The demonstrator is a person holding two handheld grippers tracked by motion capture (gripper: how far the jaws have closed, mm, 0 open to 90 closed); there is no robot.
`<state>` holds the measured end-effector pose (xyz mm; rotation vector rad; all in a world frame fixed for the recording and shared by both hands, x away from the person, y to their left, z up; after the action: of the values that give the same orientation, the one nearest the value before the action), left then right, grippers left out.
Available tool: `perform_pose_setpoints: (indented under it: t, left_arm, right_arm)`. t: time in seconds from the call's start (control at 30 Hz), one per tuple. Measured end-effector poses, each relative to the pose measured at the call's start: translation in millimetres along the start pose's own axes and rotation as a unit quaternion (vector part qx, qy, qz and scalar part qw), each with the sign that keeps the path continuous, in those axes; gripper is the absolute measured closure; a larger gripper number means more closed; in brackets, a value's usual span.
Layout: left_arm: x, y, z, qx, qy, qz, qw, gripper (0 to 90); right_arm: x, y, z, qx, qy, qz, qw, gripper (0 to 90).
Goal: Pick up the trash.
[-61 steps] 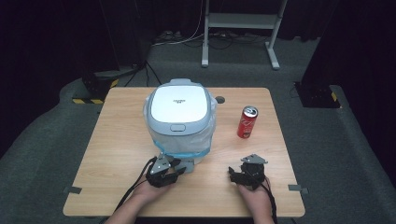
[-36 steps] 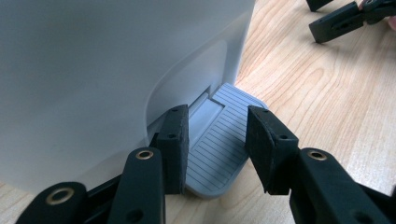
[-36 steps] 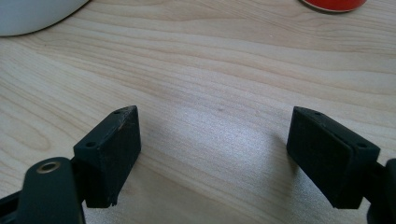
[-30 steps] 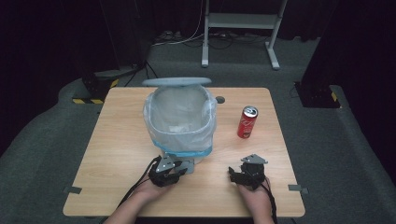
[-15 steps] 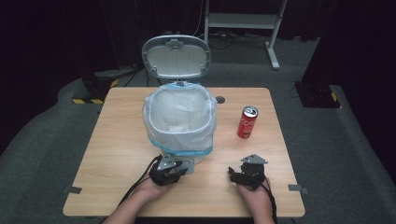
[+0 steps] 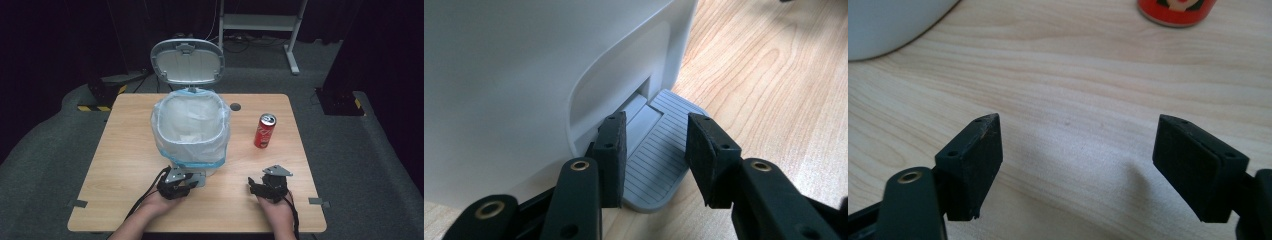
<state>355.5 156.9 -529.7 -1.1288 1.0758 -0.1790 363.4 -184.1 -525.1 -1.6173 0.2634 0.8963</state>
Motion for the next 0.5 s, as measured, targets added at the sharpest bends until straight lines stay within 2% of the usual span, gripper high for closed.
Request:
perform_pose_setpoints:
  t: [0.3,0.4,0.5]
  left_arm:
    - [0.0,0.1,0.2,-0.003,0.002,0.000,1.0000,60.2]
    - [0.0,0.0,0.3,-0.003,0.003,0.001,1.0000,60.2]
    - [0.2,0.0,0.2,-0.005,0.005,0.001,1.0000,60.2]
  right_arm:
    - [-9.8,-13.0,1.9,0.001,0.002,-0.025,0.9997,19.9]
    - [-8.5,-20.7,-4.1,0.024,-0.011,-0.024,0.9994,19.9]
    - [-6.0,-24.4,-7.7,0.023,-0.006,-0.023,0.9995,20.4]
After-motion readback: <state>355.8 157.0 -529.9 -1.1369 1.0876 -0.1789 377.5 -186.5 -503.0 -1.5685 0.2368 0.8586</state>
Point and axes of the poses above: each handheld gripper's, and its own axes: x roughly forward along the jaws, y roughly out of its underside, z roughly to its left, the point moved 1 cm from there along x, roughly forward along the jaws
